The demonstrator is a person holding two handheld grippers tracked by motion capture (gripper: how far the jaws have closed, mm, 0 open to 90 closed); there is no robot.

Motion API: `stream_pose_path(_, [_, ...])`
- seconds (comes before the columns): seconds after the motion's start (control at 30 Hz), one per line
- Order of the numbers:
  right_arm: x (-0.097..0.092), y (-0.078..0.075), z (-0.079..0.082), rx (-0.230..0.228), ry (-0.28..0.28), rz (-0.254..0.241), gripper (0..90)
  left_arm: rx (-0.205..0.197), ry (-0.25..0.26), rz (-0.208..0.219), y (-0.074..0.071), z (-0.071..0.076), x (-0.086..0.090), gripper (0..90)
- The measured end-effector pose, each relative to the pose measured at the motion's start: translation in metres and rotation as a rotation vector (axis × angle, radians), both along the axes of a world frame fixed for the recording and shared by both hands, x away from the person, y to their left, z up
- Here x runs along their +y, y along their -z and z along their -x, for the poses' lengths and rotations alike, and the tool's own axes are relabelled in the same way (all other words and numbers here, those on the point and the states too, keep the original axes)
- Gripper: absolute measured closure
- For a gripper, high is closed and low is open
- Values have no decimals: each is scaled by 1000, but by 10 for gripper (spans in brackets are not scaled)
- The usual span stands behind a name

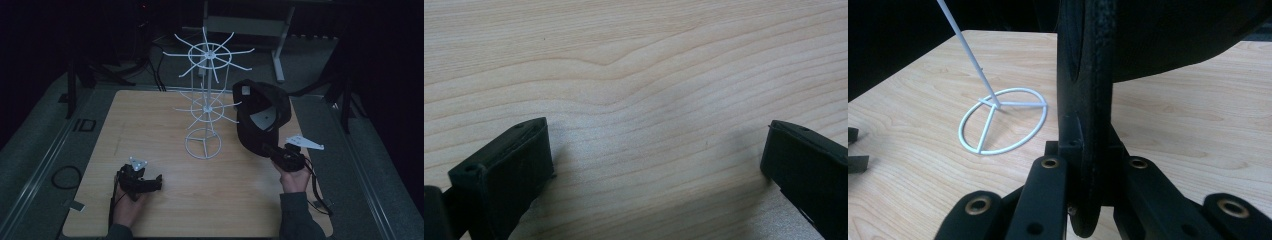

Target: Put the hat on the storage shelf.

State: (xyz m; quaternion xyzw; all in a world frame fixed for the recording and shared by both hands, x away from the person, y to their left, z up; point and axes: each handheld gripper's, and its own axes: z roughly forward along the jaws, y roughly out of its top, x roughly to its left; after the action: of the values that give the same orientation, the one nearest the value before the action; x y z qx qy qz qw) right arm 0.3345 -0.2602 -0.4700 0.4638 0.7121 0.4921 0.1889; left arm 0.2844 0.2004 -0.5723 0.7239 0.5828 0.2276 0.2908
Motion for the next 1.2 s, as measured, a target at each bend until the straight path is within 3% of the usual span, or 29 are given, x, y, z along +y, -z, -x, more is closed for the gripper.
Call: stream_pose_path(1.2, [-1,-18,-1,-52,16,22,863,0,-2,0,0,0,0,2])
